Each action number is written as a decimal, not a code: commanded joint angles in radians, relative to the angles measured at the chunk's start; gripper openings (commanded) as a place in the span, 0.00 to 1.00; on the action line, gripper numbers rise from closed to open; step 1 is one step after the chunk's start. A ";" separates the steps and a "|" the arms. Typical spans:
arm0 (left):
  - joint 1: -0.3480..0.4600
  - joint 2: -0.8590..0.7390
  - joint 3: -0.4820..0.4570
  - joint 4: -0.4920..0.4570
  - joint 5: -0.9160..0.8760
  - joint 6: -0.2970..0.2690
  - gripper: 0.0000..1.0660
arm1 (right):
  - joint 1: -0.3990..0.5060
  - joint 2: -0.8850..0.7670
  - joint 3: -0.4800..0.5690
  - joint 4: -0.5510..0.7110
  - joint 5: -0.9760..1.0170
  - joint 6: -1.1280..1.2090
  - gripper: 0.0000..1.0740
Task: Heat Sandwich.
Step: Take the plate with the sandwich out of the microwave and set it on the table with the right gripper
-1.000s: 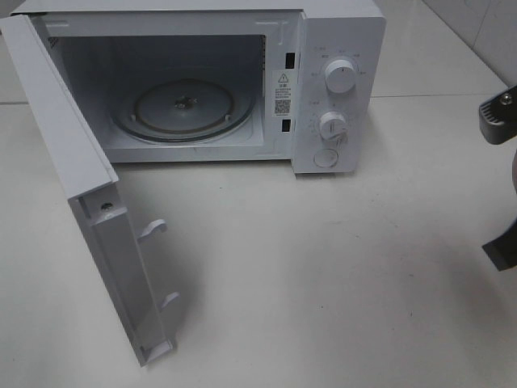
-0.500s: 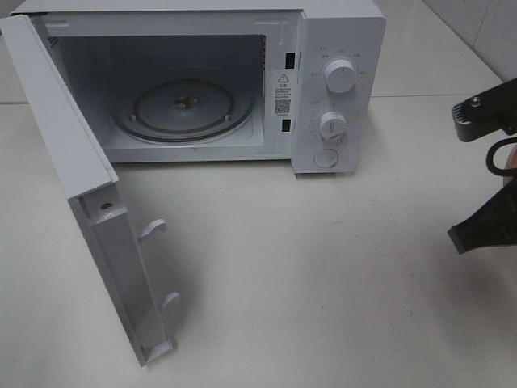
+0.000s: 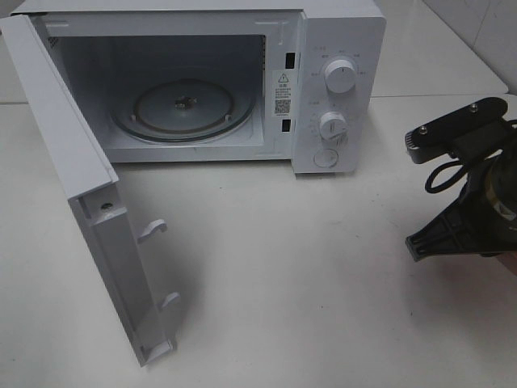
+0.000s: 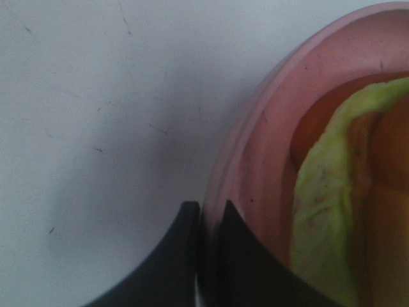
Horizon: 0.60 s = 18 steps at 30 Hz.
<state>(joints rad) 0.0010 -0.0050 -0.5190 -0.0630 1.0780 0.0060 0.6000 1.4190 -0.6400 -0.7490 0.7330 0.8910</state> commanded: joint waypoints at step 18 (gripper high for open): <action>0.002 -0.005 0.004 -0.001 -0.003 -0.006 0.92 | -0.004 0.245 -0.006 -0.283 -0.108 0.301 0.03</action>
<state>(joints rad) 0.0010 -0.0050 -0.5190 -0.0630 1.0780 0.0060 0.5980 1.6510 -0.6410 -0.9790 0.6160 1.1690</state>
